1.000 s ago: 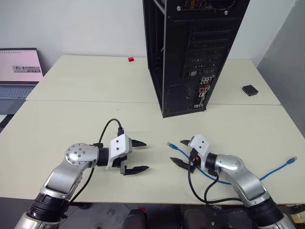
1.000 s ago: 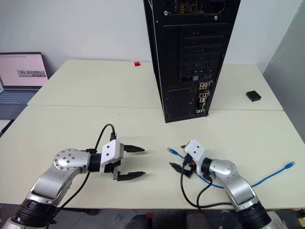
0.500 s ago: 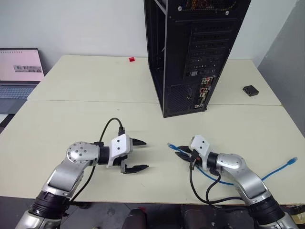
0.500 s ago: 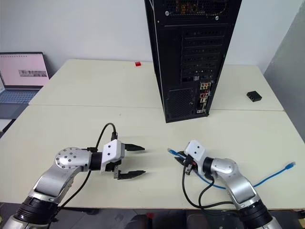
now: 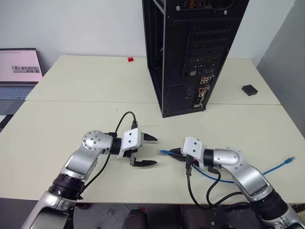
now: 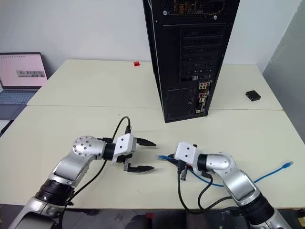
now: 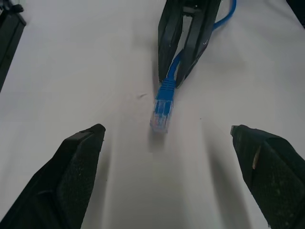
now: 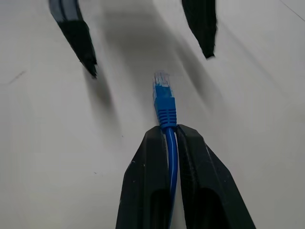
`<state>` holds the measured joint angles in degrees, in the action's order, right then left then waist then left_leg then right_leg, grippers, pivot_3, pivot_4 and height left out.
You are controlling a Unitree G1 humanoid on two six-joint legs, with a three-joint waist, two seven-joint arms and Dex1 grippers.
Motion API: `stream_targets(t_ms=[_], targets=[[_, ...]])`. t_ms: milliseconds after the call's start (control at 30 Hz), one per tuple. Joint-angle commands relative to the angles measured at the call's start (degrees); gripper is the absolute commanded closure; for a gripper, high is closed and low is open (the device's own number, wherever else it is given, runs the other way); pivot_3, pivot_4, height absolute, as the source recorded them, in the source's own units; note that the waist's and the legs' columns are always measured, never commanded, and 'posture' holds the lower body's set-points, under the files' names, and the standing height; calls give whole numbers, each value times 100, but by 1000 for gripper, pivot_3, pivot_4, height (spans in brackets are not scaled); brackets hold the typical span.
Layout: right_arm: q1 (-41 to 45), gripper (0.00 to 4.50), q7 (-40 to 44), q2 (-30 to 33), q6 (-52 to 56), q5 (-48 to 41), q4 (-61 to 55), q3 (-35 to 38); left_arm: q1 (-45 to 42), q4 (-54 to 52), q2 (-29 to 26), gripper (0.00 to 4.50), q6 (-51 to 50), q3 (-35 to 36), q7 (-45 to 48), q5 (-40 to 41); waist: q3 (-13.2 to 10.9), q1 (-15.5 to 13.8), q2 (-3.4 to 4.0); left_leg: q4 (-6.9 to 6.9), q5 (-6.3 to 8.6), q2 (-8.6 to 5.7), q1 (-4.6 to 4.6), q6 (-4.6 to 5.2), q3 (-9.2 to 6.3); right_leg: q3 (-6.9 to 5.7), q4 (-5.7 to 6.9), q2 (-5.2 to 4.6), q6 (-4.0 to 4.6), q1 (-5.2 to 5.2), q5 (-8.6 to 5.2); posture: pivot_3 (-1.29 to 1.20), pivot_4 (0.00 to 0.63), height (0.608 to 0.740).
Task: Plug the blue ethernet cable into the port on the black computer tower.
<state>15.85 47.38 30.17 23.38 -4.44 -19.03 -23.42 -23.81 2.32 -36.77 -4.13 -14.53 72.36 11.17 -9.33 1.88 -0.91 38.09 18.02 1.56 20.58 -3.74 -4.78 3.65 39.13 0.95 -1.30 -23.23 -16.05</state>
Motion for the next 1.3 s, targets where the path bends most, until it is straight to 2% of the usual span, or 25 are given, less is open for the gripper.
stream_targets(t_ms=[33, 133, 700, 967, 1033, 1100, 1200, 1300], targets=[[137, 4481, -8, -59, 90, -1, -230, 33, -144, 81, 28, 0, 213, -38, 154, -6, 0, 1, 0, 0, 0, 0, 0, 0, 0, 0, 0, 0, 0, 0, 0, 0, 150, 740], [145, 4482, -14, -46, 113, 0, -245, 41, -199, 171, 70, 449, 234, -24, 169, -9, 0, -1, 0, 0, 0, 0, 1, 0, -2, -1, 0, 0, 0, 0, 0, 0, 150, 740], [235, 4492, -24, -88, 161, -30, -282, 65, -167, 305, 182, 4175, 533, -170, 43, -436, 0, -1, 0, 1, 0, 0, 2, 0, -3, -2, 0, 0, 0, 0, 0, 0, 150, 740], [377, 4494, 55, -64, 262, -54, -339, 84, -198, 399, 244, 4209, 712, -173, -2, -522, 0, -1, 0, 1, 0, 0, 2, 0, -5, -3, 0, -1, 0, 0, 0, 0, 150, 740], [369, 3760, 116, 23, 244, -69, -389, 119, -188, 398, 247, 4209, 785, -168, -17, -528, 0, -1, 0, 1, 0, 0, 2, 0, -4, -3, 0, -1, 0, 0, 0, 0, 150, 740], [343, 3435, 237, 190, 402, -259, -613, 319, -164, 394, 288, 4209, 963, -113, -93, -506, 0, -1, 0, 1, 0, 0, 2, 0, -4, -3, 0, -1, 0, 0, 0, 0, 150, 740], [264, 2530, 408, 445, 772, -673, -989, 686, -118, 382, 356, 4209, 1376, -20, -249, -517, 0, -4, 0, 2, 0, 0, 5, 0, -7, -5, -2, -2, 0, 0, 0, 0, 150, 740], [162, 1833, 502, 585, 1272, -1264, -1315, 1133, -60, 394, 397, 4209, 2003, 50, -520, -646, 0, -8, 0, 4, 0, -1, 8, 0, -10, -7, -2, -3, 0, 0, 0, 0, 150, 740]])
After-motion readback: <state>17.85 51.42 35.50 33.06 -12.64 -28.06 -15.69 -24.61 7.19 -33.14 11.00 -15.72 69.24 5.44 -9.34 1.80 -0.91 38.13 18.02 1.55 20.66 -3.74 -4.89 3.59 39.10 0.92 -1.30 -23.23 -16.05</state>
